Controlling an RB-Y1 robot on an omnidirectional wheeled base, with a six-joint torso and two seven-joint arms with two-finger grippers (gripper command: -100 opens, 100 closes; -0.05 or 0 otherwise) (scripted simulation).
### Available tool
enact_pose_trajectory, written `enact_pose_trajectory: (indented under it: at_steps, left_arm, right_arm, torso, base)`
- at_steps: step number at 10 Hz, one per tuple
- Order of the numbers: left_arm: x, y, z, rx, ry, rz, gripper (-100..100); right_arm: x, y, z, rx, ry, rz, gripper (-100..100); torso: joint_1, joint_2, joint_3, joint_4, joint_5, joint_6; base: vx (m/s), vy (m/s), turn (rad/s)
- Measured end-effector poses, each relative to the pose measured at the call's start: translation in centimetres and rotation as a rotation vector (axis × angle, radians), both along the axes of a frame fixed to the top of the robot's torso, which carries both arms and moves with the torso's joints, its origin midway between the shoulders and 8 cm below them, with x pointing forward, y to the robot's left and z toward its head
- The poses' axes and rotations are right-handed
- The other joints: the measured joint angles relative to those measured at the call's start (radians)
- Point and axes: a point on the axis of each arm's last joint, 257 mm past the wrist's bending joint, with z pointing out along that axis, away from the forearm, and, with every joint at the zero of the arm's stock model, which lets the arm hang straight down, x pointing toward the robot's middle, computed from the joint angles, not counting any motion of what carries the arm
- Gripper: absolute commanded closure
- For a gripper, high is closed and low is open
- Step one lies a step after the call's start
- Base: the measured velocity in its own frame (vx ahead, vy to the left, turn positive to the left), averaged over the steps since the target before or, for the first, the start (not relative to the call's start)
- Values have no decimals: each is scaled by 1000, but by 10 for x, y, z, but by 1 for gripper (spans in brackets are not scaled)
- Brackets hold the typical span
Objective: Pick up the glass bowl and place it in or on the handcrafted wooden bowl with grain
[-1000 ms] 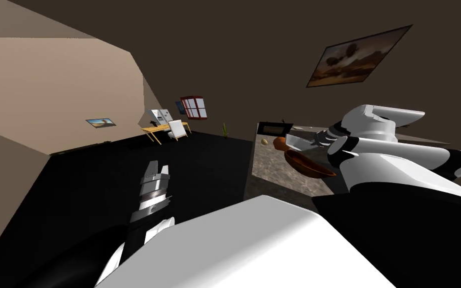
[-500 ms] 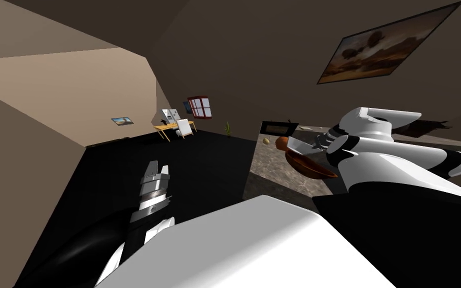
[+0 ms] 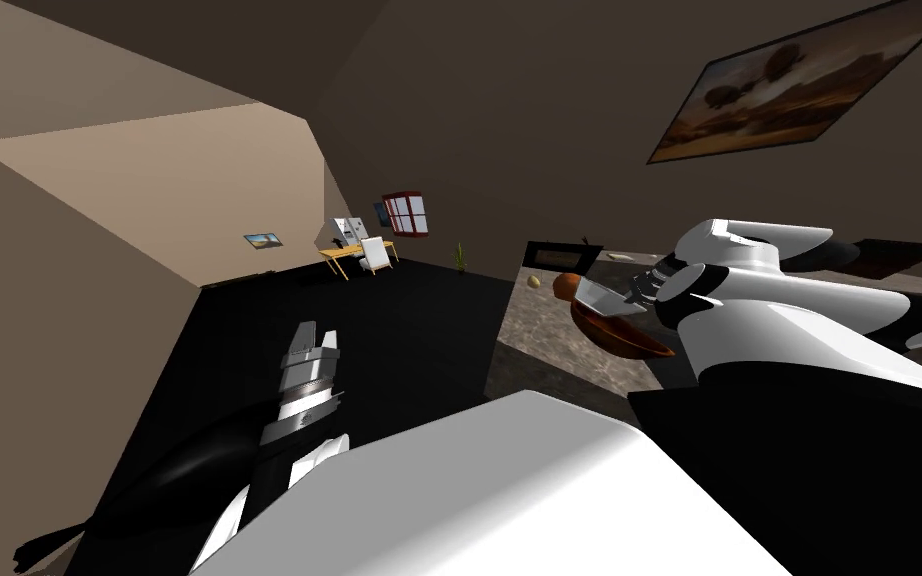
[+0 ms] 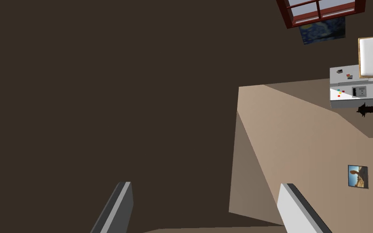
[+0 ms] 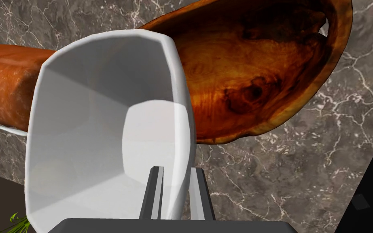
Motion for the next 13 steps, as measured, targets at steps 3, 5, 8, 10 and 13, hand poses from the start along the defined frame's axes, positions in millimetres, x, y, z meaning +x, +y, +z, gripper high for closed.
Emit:
enact_pose_trajectory:
  at_steps: [3, 5, 8, 10, 13]
  left_arm:
    - [0, 0, 0, 0, 0, 0, 0]
    - [0, 0, 0, 0, 0, 0, 0]
    - [0, 0, 0, 0, 0, 0, 0]
    - [0, 0, 0, 0, 0, 0, 0]
    - [0, 0, 0, 0, 0, 0, 0]
  right_arm:
    - [-3, 2, -3, 11, 11, -4, -100]
    - [-3, 2, -3, 11, 11, -4, -100]
    - [-3, 2, -3, 11, 11, -4, -100]
    - [-12, 8, -9, 41, 46, -11, -100]
    - [-17, 13, -13, 63, 67, -14, 0]
  torso:
    - [6, -4, -2, 0, 3, 0]
    - [6, -4, -2, 0, 3, 0]
    - [7, -4, -2, 0, 3, 0]
    - [-2, -12, -7, -2, 1, -1]
    - [3, -8, -4, -2, 2, -1]
  base:
    - [-4, -5, -3]
    - [0, 0, 0]
    - [26, -33, 18]
    - [141, -158, 58]
    - [24, -30, 7]
